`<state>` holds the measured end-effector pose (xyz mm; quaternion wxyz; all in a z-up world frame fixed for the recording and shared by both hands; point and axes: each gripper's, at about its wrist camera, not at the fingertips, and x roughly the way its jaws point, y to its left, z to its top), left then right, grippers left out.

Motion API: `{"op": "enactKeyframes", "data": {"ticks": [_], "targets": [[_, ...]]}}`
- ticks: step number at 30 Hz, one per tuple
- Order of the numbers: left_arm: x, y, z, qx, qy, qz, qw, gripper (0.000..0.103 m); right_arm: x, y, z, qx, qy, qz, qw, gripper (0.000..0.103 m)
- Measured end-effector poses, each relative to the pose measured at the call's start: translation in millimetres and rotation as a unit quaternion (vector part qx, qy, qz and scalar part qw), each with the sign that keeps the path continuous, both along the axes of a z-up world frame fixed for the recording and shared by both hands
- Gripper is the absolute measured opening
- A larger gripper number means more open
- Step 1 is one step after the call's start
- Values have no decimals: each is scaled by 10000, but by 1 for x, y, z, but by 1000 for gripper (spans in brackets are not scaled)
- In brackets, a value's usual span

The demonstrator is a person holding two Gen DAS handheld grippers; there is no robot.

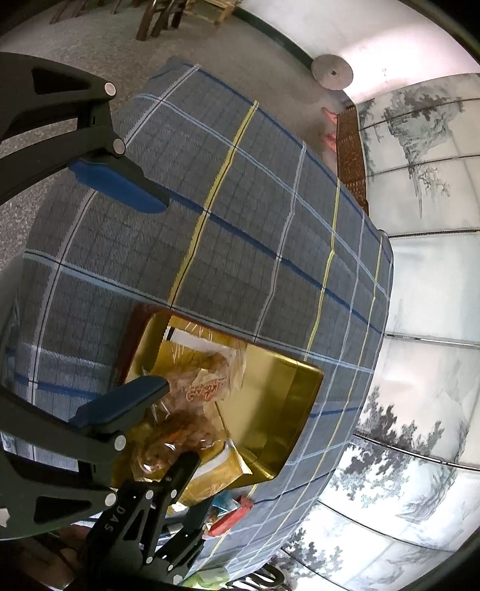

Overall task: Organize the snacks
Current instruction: 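Carry the yellow pastry packet into the gold tin and open the right gripper, then move the right gripper to the red packet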

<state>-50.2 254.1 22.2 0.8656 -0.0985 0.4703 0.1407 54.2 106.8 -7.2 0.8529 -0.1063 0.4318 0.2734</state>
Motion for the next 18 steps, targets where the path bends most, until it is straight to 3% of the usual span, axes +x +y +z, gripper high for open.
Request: {"op": "enactKeyframes", "data": {"ticks": [10, 18], "targets": [[6, -13, 4, 38, -2, -94, 9999, 87, 5, -27, 21, 195, -237, 98, 9995, 63], [11, -35, 11, 71, -30, -225, 9997, 87, 53, -103, 27, -60, -500, -281, 9983, 63]]}}
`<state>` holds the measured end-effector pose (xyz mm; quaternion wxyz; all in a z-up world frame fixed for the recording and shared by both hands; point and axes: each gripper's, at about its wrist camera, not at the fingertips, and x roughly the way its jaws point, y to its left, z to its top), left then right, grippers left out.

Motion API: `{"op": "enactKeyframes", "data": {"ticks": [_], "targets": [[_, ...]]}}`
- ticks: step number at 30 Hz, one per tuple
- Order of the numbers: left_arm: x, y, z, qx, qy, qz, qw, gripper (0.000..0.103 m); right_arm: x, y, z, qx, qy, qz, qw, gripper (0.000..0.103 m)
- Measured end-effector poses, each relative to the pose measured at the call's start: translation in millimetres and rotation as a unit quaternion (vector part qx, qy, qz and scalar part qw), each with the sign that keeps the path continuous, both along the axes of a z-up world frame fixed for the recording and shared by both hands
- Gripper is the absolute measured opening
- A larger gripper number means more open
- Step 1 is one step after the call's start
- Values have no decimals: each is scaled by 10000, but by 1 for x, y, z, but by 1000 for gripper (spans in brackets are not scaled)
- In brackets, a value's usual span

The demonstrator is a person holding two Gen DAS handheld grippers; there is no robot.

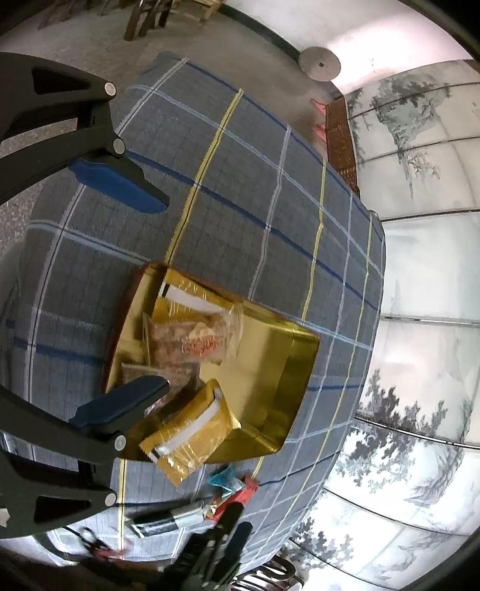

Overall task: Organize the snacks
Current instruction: 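Move the right gripper to the red packet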

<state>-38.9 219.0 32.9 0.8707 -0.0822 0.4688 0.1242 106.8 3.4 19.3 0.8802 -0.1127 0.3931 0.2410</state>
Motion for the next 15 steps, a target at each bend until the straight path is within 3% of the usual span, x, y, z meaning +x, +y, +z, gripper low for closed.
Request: {"op": "enactKeyframes", "data": {"ticks": [7, 15], "targets": [[4, -20, -1, 40, 99, -34, 9999, 87, 71, -67, -21, -340, 369, -285, 9983, 63], [15, -31, 5, 68, 161, 58, 9998, 87, 116, -86, -57, -356, 1069, 288, 9932, 63]]}}
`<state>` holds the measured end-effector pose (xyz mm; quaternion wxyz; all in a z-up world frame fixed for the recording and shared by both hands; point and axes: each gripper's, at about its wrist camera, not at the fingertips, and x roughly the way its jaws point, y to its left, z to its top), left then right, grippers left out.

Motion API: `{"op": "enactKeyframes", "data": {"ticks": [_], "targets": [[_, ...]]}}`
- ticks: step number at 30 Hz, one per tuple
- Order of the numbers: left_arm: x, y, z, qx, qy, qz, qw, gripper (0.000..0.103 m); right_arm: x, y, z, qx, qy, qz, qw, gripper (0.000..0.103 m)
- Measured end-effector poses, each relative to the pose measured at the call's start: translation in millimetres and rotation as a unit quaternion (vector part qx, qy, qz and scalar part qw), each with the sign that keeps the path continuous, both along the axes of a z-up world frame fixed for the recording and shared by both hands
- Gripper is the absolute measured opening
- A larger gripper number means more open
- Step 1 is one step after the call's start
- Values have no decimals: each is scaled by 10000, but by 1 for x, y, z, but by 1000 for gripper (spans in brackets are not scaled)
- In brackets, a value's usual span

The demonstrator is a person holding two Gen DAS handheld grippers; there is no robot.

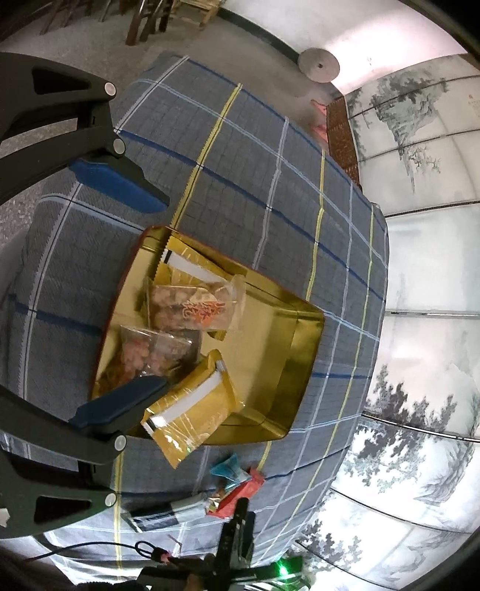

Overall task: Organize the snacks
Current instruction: 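Move the right gripper to the red packet, then lift the red packet with the right gripper while the left gripper moves to the navy tissue pack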

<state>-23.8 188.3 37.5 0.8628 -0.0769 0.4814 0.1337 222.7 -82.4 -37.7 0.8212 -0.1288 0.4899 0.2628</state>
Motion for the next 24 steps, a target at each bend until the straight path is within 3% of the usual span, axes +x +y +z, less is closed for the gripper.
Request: {"op": "enactKeyframes", "data": {"ticks": [14, 17, 20, 24], "targets": [[19, -20, 0, 146, 144, -68, 9998, 87, 1, 6, -27, -151, 50, 634, 9979, 63], [25, -27, -2, 136, 176, -125, 9997, 87, -3, 7, -28, -279, -126, 693, 9971, 56], [30, -36, -4, 119, 170, -228, 9995, 87, -3, 0, -27, -187, -166, 555, 9981, 48], [38, -52, -7, 136, 116, -382, 9991, 87, -5, -19, -27, -159, -227, 66, 9996, 48]]}}
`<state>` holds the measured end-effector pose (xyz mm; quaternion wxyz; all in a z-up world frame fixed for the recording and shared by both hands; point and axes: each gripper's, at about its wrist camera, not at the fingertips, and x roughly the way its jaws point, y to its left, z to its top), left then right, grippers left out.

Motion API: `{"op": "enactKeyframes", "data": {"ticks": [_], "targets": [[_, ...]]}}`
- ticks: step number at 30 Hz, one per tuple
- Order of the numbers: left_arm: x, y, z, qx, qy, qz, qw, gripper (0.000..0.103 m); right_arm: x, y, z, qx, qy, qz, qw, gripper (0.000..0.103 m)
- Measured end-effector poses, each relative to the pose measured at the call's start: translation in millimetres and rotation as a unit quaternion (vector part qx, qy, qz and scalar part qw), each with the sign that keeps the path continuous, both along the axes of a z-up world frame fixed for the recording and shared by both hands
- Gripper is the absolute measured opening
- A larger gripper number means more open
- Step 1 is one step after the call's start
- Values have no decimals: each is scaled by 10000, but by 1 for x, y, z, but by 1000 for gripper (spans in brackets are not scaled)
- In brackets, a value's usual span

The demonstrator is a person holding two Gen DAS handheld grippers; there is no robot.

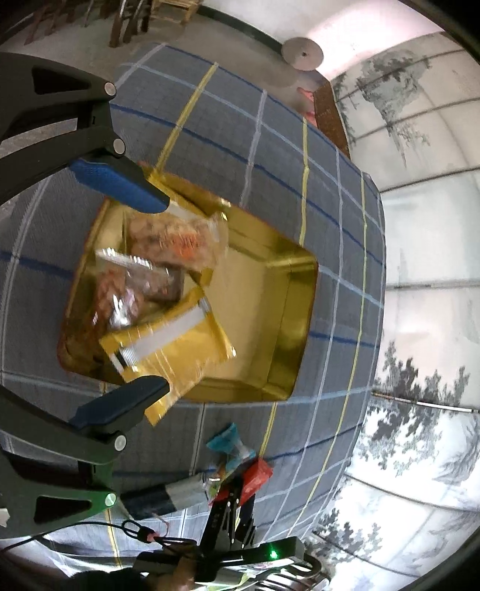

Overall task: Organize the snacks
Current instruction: 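Lift the red packet with the right gripper while the left gripper moves to the navy tissue pack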

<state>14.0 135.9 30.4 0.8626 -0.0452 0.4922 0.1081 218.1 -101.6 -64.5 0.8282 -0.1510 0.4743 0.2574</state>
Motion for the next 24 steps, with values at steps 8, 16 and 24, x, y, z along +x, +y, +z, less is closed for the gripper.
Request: {"op": "enactKeyframes", "data": {"ticks": [8, 16, 24], "targets": [[13, -38, -4, -56, -58, -356, 9993, 87, -22, -61, 0, -60, -309, -1450, 9889, 48], [22, -80, -4, -238, -155, -710, 9971, 87, -54, -111, -4, 55, -602, -2134, 9751, 48], [36, -131, -14, -358, -86, -1064, 9936, 88, -70, -141, -5, 126, -703, -2404, 9681, 48]]}}
